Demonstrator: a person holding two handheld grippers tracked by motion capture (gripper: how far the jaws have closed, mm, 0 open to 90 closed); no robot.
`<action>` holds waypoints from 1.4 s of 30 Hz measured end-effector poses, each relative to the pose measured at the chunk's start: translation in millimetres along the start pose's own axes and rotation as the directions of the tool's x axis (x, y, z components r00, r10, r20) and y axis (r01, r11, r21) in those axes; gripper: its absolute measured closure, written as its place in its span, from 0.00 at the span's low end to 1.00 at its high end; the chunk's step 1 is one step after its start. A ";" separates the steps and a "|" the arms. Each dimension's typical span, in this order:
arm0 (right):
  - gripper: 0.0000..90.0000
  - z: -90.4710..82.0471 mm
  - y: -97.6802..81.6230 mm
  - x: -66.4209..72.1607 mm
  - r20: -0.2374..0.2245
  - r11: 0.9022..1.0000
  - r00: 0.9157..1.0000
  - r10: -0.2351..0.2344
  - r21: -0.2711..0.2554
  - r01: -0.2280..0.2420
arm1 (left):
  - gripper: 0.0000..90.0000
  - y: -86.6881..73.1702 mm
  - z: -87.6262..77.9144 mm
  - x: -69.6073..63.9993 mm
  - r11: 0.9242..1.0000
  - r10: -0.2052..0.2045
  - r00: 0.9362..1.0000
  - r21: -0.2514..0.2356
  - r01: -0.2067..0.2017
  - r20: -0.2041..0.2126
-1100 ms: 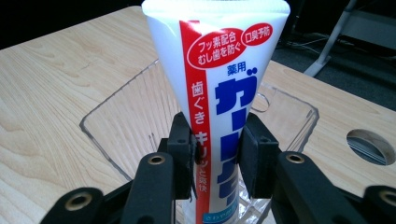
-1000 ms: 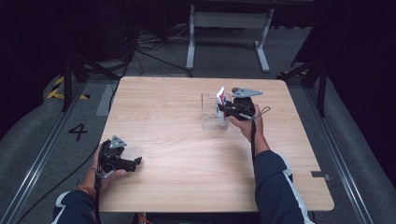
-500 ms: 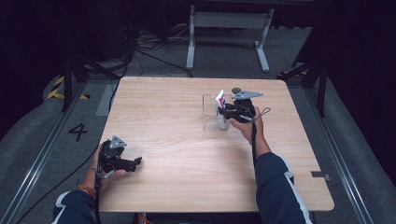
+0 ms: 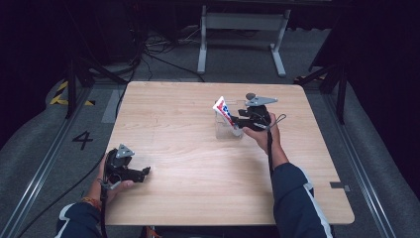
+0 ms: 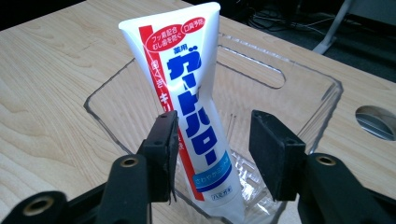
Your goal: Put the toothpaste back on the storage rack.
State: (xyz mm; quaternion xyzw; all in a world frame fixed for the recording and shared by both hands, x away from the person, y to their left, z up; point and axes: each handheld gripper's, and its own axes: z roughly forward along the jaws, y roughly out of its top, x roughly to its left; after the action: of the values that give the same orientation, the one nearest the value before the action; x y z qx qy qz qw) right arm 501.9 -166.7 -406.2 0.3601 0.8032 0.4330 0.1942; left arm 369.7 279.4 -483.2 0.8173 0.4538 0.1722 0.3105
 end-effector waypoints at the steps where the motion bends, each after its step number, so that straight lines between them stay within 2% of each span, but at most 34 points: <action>1: 0.57 -1.1 0.6 0.6 0.000 1.000 1.000 0.005 -0.002 -0.005 | 0.01 0.0 0.0 0.0 1.000 0.000 1.000 0.000 0.000 0.000; 9: 0.50 -7.0 3.3 3.6 0.018 1.000 1.000 -0.017 0.005 0.017 | 0.01 -0.2 -0.2 -0.2 1.000 -0.002 1.000 0.003 0.002 0.003; 13: 0.47 -9.4 4.7 5.5 0.007 1.000 1.000 -0.023 0.002 0.023 | 0.01 -0.2 -0.2 -0.2 1.000 -0.002 1.000 0.003 0.002 0.002; 19: 0.43 -18.1 8.7 12.1 0.042 0.997 0.996 -0.077 0.014 0.076 | 0.01 -0.2 -0.2 -0.1 1.000 -0.001 1.000 0.003 0.001 0.003; 24: 0.42 -28.4 10.4 15.3 0.058 0.995 0.993 -0.101 0.008 0.101 | 0.01 -0.3 -0.4 -0.3 1.000 -0.001 1.000 0.003 0.001 0.002; 42: 0.33 -55.9 0.1 21.9 0.082 0.986 0.983 -0.167 0.039 0.164 | 0.01 -0.3 -0.4 -0.2 1.000 -0.001 1.000 0.003 0.001 0.002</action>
State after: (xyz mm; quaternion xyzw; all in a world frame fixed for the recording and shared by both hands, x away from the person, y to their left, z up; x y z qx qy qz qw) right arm 452.6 -181.4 -375.4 0.3133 0.8282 0.3868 0.2575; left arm 369.1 279.4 -483.1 0.8176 0.4544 0.1705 0.3099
